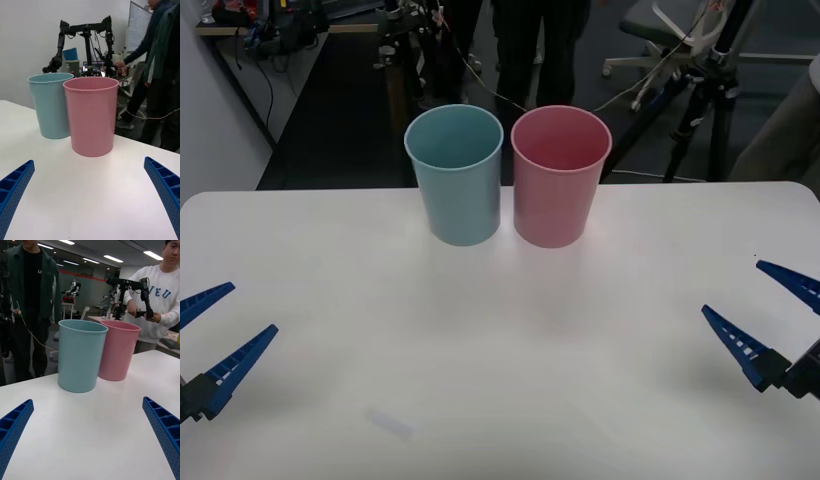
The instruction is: Grasp the object on the table and drop it into the matching bin: aluminum can to the light blue bin, PET bottle to the pink bin.
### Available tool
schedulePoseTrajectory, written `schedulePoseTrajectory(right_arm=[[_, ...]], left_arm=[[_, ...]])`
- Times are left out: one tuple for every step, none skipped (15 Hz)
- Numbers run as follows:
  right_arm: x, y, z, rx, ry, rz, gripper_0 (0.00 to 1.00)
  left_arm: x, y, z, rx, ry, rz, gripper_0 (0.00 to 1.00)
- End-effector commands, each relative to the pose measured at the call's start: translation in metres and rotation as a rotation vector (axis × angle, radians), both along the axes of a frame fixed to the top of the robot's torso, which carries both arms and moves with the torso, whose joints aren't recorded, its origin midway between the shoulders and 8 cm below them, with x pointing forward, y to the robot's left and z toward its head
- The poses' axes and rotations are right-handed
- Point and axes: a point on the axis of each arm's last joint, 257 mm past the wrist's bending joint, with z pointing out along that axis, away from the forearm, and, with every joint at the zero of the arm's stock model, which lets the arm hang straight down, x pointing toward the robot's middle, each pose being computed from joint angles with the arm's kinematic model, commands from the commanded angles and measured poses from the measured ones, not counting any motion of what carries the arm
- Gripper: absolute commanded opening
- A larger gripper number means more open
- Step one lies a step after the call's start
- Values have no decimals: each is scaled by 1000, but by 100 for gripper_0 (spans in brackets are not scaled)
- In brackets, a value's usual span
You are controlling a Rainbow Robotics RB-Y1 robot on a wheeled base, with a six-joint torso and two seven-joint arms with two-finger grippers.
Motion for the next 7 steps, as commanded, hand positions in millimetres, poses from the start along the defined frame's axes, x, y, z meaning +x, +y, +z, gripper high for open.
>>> schedulePoseTrajectory(right_arm=[[-10,-16,-5,-2,15,-23,100],[-13,-19,-5,1,16,-30,100],[-14,-21,-5,1,18,-34,100],[-16,-23,-6,2,20,-38,100],[-16,-25,-7,0,23,-42,100],[-16,-26,-6,2,24,-44,100],[-16,-27,-6,1,23,-47,100]], left_arm=[[0,0,0,0,0,0,100],[0,0,0,0,0,0,100],[0,0,0,0,0,0,100],[0,0,0,0,0,0,100],[0,0,0,0,0,0,100],[0,0,0,0,0,0,100],[0,0,0,0,0,0,100]])
